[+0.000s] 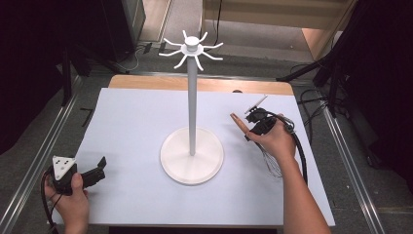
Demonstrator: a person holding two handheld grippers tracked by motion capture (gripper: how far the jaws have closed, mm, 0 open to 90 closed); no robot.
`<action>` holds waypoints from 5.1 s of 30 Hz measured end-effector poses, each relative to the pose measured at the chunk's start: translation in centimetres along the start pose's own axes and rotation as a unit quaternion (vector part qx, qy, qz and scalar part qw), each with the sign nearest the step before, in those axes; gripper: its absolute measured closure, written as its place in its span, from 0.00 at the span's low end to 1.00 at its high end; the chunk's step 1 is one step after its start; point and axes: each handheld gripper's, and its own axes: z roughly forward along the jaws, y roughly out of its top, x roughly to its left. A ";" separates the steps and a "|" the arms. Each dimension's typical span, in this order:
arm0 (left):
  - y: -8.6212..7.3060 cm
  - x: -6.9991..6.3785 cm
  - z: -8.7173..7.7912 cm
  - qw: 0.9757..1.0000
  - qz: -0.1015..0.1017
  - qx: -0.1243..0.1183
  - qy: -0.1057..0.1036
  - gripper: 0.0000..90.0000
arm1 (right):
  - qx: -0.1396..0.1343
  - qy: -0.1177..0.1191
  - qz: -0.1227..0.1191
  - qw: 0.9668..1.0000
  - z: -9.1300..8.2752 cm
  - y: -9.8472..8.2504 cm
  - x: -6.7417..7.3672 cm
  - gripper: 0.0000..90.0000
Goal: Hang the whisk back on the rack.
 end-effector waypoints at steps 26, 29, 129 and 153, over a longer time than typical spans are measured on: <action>0.0 0.0 0.0 1.000 0.000 0.000 0.000 0.00 | -0.206 0.005 -0.008 0.979 -5.5 -2.1 2.9 0.78; 0.0 0.0 0.0 1.000 0.002 -0.001 0.000 0.00 | -0.220 0.006 -0.013 0.975 -5.8 -2.2 3.2 0.78; 0.0 0.0 0.1 1.000 0.002 0.005 0.000 0.00 | -0.568 0.115 -0.055 0.813 -18.3 -3.3 11.9 0.78; 0.0 0.0 0.1 1.000 -0.001 0.003 -0.002 0.00 | -0.575 0.133 -0.067 0.805 -18.8 -2.3 12.2 0.78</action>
